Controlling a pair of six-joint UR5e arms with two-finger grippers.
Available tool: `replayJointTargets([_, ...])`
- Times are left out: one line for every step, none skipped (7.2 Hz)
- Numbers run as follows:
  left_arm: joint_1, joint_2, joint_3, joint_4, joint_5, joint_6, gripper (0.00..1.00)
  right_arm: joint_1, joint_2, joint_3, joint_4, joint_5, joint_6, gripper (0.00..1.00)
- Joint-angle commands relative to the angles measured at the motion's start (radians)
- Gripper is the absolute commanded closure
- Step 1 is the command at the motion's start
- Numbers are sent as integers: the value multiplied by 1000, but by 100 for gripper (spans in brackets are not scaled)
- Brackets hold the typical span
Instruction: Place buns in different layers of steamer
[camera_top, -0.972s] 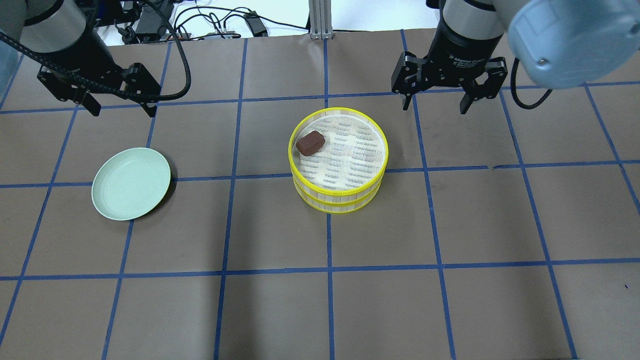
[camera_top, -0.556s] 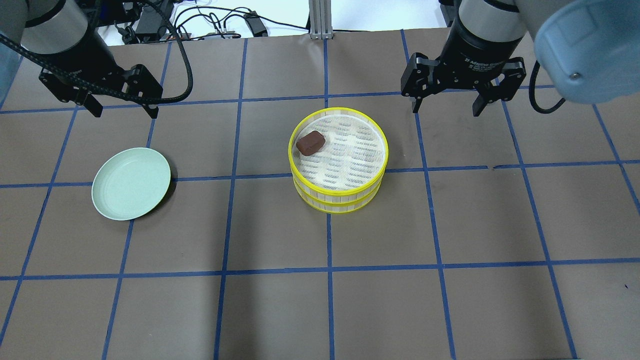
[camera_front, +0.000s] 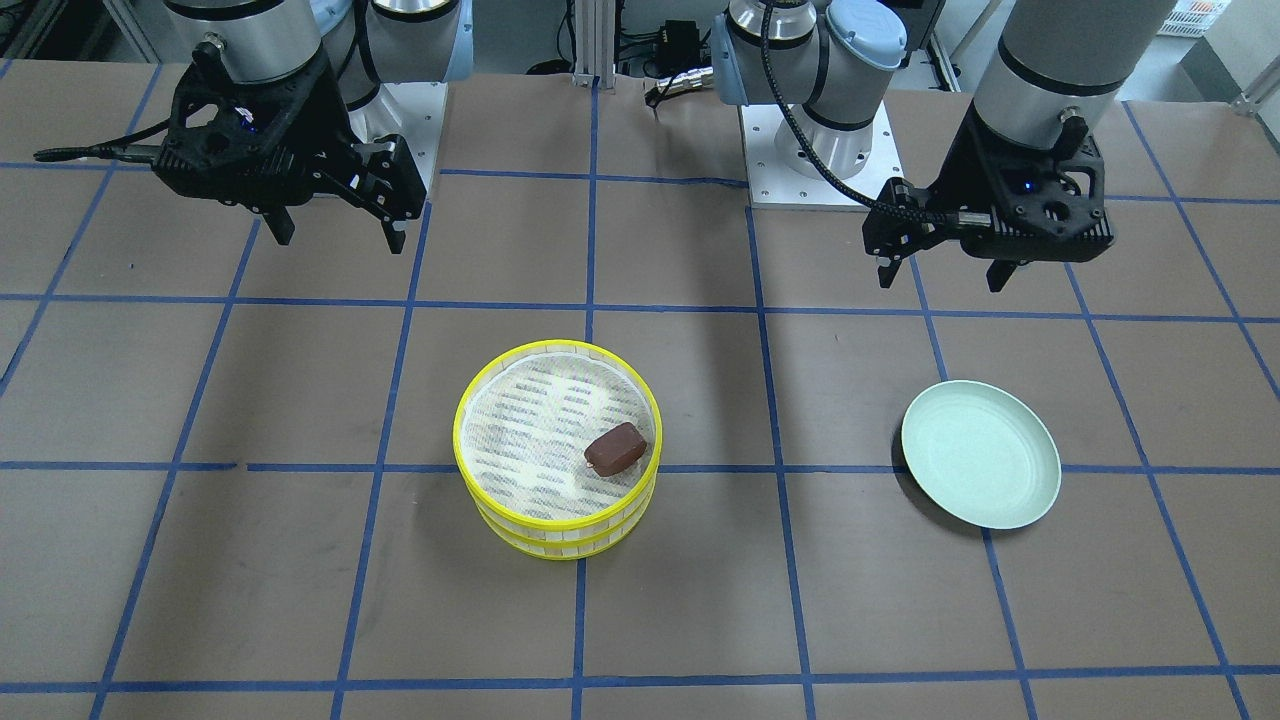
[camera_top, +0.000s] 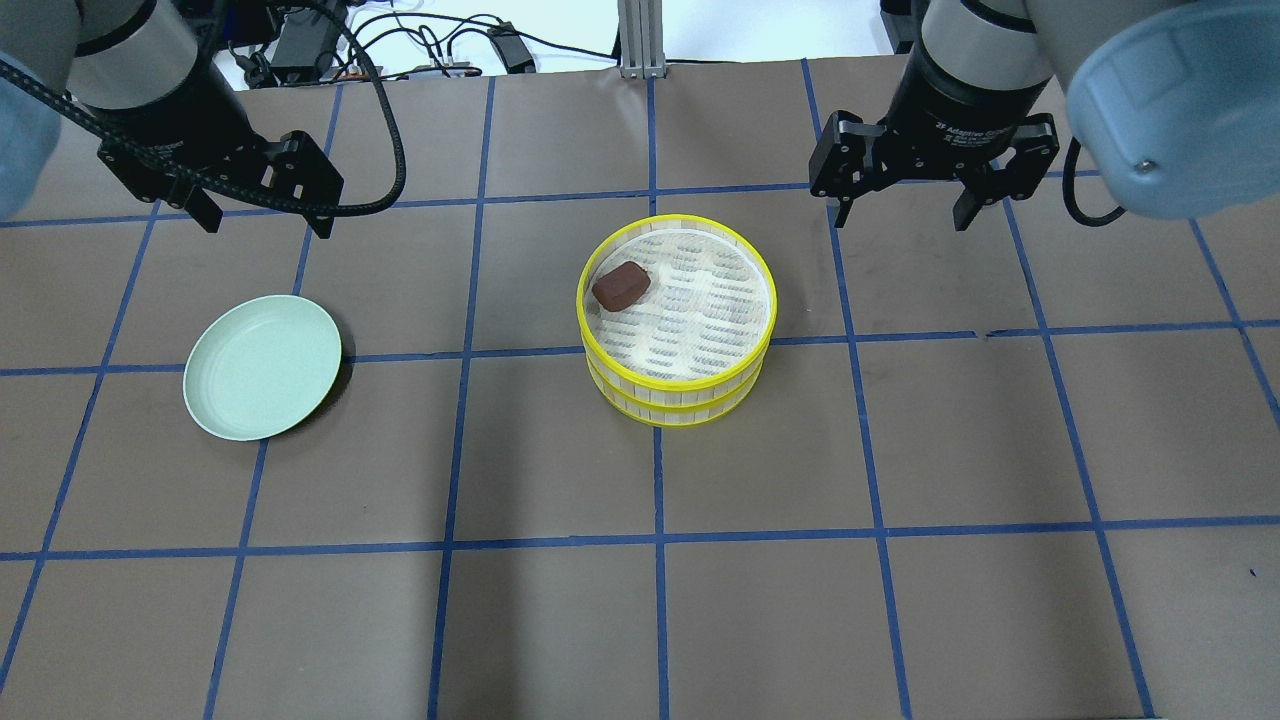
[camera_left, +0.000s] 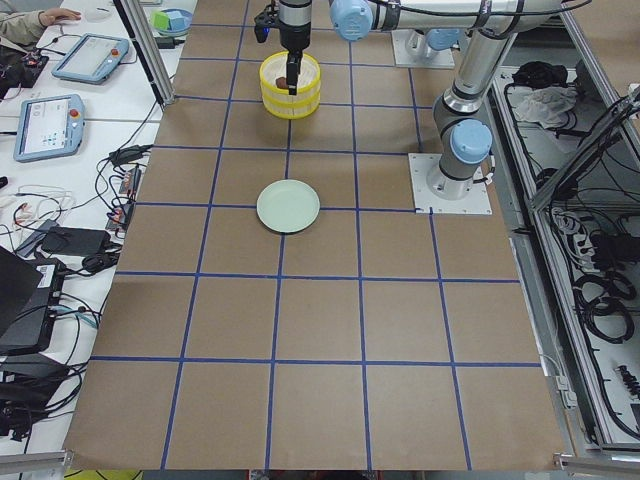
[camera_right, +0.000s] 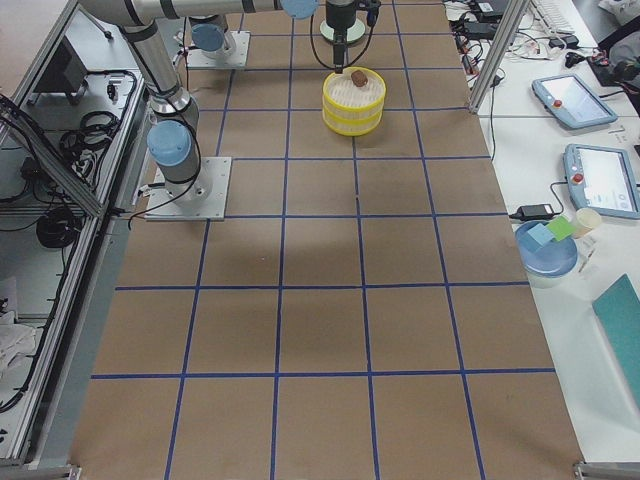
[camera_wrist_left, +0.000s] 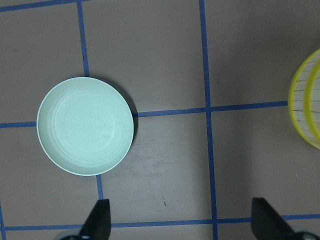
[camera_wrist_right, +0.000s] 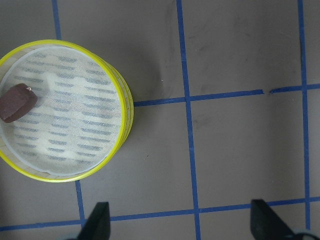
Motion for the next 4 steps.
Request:
replayJointTargets([-8,5,-1,-1,-2,-1,0,5,0,4,-8,5,-77,1])
replayJointTargets([-8,5,-1,-1,-2,0,0,5,-1,4,-7,5,-76,1])
replayJointTargets([-8,6,-1,-6,3,0,0,5,0,4,-7,5,-76,1])
replayJointTargets([-8,6,-1,-6,1,0,0,5,1,4,-4,7,-76,1])
